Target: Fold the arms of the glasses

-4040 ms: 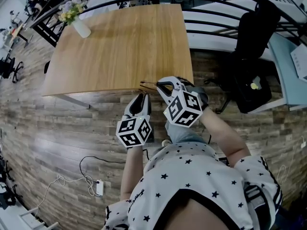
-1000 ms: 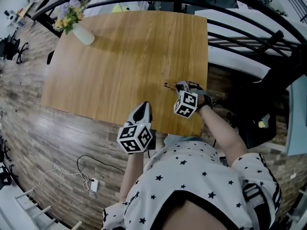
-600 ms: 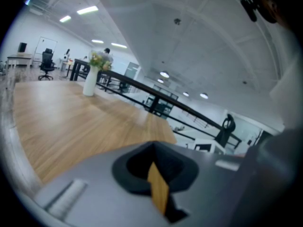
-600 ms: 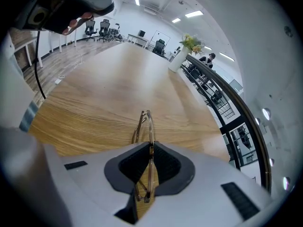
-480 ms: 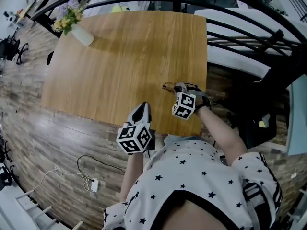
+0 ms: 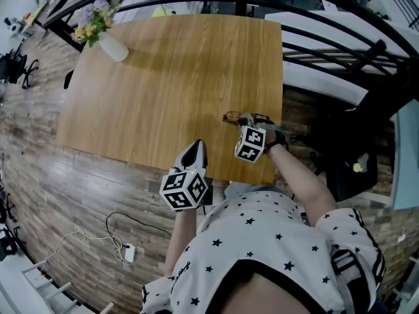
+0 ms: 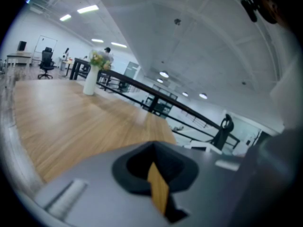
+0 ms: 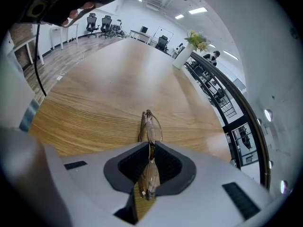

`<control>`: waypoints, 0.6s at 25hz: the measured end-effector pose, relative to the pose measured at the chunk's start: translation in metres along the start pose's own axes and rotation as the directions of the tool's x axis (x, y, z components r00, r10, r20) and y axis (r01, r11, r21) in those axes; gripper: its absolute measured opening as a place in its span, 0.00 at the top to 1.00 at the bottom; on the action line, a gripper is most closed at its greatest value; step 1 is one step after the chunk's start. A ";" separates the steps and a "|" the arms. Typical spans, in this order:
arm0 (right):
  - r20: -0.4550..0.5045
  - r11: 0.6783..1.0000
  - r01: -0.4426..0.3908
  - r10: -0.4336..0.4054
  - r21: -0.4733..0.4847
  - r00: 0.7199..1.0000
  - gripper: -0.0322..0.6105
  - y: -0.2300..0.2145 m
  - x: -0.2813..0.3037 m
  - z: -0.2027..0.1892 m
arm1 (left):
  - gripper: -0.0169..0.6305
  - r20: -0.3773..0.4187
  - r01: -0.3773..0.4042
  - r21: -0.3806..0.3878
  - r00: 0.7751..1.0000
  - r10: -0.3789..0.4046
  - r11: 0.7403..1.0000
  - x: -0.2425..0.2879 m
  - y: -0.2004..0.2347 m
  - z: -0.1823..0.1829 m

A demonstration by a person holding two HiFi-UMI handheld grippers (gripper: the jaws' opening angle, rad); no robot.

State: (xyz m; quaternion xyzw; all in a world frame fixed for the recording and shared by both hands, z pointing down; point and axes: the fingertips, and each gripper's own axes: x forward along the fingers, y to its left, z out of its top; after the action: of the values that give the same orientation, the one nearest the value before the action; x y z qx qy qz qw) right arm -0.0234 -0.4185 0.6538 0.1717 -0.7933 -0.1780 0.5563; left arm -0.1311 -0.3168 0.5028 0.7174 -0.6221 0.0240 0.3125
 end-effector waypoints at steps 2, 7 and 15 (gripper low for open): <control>-0.005 1.000 0.005 -0.005 -0.003 1.000 0.92 0.001 0.001 0.000 | 0.96 0.001 0.002 -0.001 1.000 -0.002 1.000 -0.001 0.001 -0.001; 0.004 0.999 -0.004 0.004 0.049 1.000 0.92 0.004 -0.001 0.004 | 0.96 0.007 0.008 -0.002 1.000 -0.008 1.000 -0.009 0.003 -0.001; 0.035 0.995 0.051 -0.054 0.085 0.998 0.69 0.019 -0.028 0.018 | 0.96 0.013 0.028 0.001 1.000 -0.028 1.000 -0.037 0.001 -0.007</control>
State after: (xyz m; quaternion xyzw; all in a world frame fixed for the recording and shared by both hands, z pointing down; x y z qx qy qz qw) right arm -0.0326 -0.3865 0.6339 0.2126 -0.8056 -0.1622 0.5287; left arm -0.1383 -0.2811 0.4930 0.7265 -0.6138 0.0152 0.3085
